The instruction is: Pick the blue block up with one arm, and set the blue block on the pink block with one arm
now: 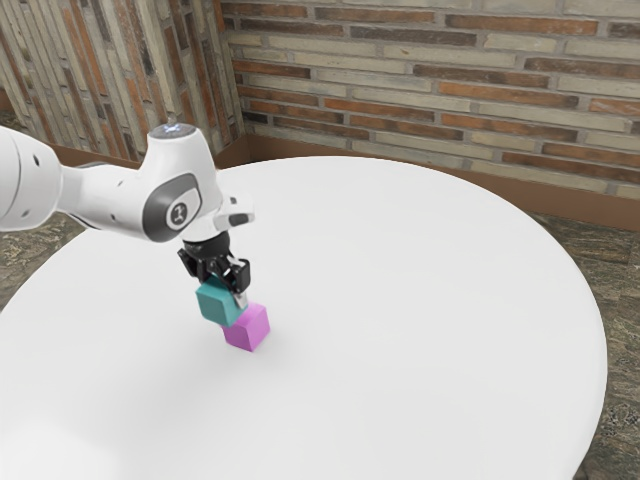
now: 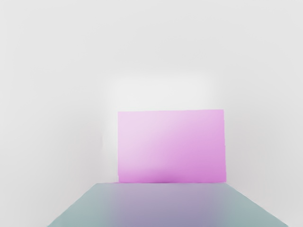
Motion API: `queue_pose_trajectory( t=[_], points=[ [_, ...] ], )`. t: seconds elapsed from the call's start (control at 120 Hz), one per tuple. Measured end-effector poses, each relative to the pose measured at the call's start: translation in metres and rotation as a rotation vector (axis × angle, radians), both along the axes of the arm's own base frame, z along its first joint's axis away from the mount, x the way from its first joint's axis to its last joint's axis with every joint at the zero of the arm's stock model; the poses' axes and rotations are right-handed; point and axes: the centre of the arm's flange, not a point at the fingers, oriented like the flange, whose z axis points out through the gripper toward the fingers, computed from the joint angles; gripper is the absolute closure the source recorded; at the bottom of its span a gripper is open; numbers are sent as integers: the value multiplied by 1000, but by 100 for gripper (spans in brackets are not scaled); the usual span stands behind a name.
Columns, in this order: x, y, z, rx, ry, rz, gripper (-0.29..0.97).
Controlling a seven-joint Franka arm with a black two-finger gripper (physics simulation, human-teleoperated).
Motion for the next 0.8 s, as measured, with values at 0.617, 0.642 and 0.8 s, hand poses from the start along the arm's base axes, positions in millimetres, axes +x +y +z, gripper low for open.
queue_pose_trajectory(
  t=[0.617, 0.642, 0.8],
  points=[
    [18, 3, 4, 15, -23, -40, 41],
    [19, 3, 5, 15, -24, -39, 41],
    [20, 1, 6, 14, -28, -30, 41]
  ],
)
